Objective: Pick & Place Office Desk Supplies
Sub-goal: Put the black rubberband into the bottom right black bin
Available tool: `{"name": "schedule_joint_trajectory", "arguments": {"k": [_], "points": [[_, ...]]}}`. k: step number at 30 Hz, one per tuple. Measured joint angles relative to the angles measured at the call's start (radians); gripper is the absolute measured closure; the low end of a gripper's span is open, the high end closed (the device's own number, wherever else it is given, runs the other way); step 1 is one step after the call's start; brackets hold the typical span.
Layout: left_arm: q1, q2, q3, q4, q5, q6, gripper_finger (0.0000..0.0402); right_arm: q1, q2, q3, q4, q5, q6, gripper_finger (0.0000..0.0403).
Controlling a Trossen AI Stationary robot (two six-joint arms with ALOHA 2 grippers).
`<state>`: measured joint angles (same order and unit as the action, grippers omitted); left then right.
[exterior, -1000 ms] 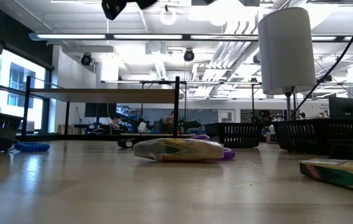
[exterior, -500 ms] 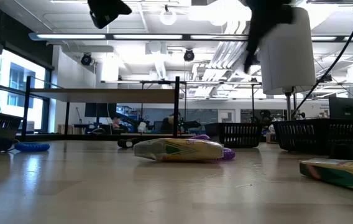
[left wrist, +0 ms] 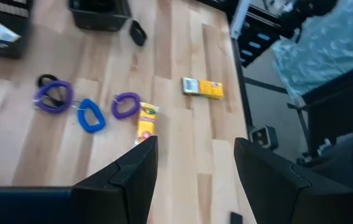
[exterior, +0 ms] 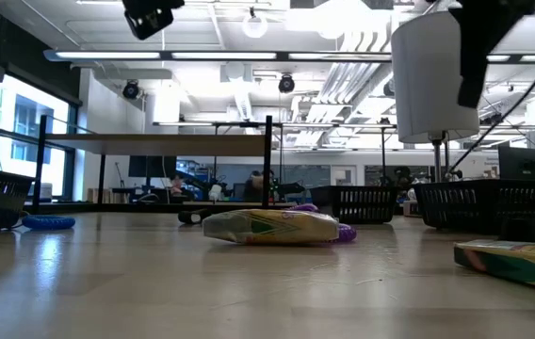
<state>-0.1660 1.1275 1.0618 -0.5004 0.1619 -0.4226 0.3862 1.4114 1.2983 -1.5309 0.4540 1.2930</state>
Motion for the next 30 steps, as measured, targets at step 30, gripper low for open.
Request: {"name": "schedule_joint_trajectory", "arguments": {"k": [30], "points": [[-0.098,0.000,0.000,-0.009,-0.119,-0.011,0.0197,-0.122,-0.170,-0.558,0.666,-0.199,0.145,0.0263]]}}
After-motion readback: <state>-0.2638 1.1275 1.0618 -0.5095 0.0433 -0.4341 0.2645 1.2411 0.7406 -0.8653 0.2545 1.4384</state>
